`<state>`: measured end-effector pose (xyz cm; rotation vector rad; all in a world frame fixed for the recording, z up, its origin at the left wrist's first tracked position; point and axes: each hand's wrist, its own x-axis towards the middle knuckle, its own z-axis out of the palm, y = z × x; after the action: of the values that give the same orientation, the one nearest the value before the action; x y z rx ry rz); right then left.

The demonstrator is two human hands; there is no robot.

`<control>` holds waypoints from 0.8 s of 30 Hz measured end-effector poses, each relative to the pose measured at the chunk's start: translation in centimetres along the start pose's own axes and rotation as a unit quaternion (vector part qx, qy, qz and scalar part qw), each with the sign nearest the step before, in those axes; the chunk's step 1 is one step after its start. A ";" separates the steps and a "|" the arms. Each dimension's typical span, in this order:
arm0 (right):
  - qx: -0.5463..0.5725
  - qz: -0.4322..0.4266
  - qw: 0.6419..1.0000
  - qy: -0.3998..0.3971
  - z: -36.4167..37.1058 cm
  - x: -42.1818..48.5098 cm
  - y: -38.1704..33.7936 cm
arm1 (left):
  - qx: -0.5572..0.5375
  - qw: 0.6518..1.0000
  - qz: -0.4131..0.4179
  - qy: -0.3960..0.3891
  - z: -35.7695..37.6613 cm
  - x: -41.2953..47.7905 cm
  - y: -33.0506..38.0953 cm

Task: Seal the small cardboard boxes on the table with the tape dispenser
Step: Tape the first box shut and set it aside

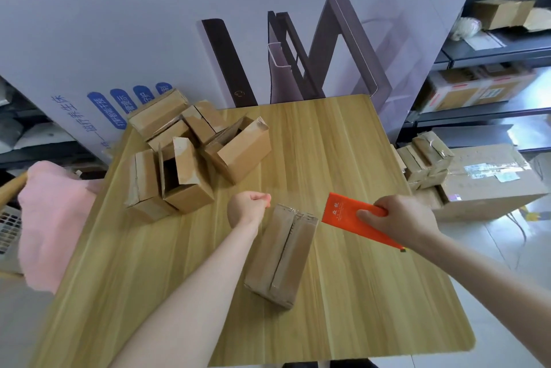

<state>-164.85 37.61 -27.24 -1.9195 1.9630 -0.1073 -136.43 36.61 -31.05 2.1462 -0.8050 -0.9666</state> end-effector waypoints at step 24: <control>-0.140 0.005 0.990 0.003 4.8 2.2 -2.3 | 0.028 1.000 -0.007 0.006 4.7 1.2 -5.5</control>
<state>-161.08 36.38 -31.42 -2.0806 2.0846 0.1751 -138.13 37.64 -38.08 2.2066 -0.8222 -0.9474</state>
